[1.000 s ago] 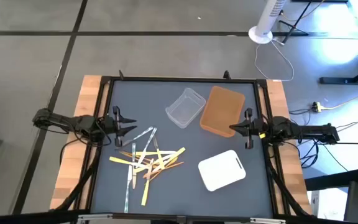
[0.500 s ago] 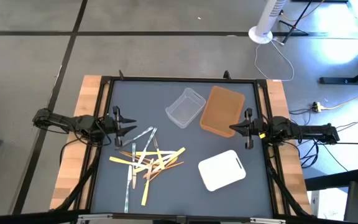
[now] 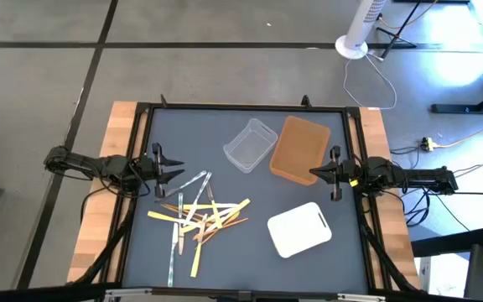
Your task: Sort silverware by color (type)
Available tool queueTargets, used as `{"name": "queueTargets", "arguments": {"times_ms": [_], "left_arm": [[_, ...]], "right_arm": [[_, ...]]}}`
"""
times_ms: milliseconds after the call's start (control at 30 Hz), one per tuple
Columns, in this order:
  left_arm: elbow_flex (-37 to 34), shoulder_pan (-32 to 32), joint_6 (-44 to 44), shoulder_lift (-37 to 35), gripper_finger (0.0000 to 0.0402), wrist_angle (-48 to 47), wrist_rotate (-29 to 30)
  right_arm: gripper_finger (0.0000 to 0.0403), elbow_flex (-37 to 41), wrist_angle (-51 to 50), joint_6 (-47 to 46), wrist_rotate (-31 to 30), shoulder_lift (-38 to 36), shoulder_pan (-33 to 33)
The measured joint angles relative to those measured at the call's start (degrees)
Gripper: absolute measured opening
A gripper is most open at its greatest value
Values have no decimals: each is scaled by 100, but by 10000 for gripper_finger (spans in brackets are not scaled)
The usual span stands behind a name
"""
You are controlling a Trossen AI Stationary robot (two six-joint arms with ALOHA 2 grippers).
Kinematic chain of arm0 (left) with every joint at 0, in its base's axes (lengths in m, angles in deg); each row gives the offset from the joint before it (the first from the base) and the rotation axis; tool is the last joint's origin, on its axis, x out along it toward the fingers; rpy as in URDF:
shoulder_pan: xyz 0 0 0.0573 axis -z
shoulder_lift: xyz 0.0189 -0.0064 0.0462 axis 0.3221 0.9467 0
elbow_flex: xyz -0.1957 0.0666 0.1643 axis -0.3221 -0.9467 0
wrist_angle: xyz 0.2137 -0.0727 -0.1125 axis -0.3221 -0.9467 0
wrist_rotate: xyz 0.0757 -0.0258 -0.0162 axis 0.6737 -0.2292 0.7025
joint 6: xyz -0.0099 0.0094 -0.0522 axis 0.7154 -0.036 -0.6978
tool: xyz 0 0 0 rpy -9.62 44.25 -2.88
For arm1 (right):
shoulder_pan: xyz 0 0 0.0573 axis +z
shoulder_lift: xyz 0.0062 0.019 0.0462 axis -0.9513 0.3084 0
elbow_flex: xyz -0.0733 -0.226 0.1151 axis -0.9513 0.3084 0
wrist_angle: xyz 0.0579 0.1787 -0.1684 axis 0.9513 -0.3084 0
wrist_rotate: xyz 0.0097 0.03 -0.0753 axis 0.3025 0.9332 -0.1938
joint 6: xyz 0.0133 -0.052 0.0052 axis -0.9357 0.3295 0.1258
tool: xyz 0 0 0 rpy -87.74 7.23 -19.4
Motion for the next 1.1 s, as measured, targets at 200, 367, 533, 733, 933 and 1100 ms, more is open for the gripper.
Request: {"name": "queueTargets", "arguments": {"times_ms": [200, 367, 533, 733, 933, 1100], "left_arm": [[-1, 0, -1, 0, 105, -1, 0], [1, -1, 3, 0, 105, 1, 0], [-1, 1, 3, -1, 105, -1, -2], [-1, 0, 1, -2, 105, -1, -2], [-1, 0, 1, 0, 105, -1, 0], [1, 1, -1, -1, 105, 0, -1]], "right_arm": [[0, -1, 0, 1, 0, -1, 0], [0, 0, 4, 1, 0, 0, 1], [0, -2, 4, 1, 7, 0, 0], [0, -2, 7, 1, 8, 0, 1], [1, 0, 54, -50, 6, -1, 0], [44, 2, 184, -663, -128, -2, 1]]}}
